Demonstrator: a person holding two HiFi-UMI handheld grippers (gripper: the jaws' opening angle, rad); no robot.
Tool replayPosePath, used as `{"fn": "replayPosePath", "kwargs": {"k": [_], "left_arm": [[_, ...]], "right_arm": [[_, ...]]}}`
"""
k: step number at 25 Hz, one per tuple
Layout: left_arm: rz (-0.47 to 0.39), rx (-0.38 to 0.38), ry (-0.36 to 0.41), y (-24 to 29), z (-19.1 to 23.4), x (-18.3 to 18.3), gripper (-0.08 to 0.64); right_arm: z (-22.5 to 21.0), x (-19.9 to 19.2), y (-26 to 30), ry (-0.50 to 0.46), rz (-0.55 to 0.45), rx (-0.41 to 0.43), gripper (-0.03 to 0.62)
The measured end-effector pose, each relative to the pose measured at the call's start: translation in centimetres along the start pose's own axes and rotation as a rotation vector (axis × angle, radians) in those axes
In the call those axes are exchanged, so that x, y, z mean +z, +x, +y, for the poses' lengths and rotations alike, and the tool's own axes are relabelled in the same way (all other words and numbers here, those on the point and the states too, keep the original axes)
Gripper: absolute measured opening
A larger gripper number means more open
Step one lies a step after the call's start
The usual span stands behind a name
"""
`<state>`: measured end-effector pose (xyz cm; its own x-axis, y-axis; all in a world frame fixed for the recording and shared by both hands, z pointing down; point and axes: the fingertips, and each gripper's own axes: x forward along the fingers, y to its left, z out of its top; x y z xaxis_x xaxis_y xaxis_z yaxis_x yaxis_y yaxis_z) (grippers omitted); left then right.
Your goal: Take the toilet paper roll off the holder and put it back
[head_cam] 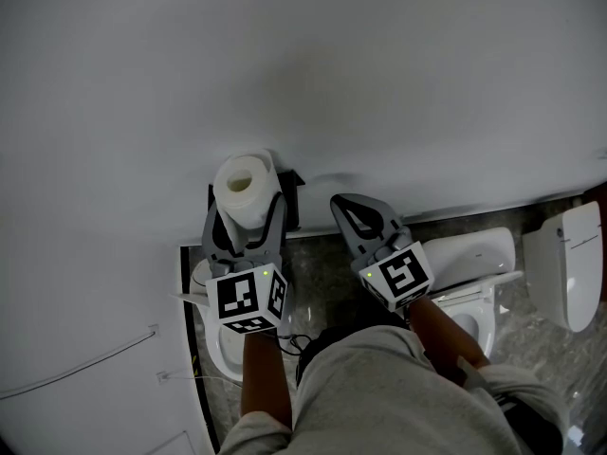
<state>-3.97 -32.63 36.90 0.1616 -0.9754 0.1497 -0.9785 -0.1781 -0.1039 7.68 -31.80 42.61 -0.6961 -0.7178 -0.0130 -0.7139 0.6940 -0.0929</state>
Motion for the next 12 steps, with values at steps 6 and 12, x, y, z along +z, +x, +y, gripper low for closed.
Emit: {"fn": "replayPosePath", "kwargs": {"k": [6,12], "left_arm": [[0.017,-0.012,0.013,0.2,0.1,-0.4,0.388],[0.035,-0.029,0.012,1.0,0.3,-0.6,0.388]], "right_arm": [[0.5,0.2,0.2,-0.008,-0.001,-0.005,0.005],[1.1,0.3,0.8,-0.007,0.009,0.008,0.005]]}}
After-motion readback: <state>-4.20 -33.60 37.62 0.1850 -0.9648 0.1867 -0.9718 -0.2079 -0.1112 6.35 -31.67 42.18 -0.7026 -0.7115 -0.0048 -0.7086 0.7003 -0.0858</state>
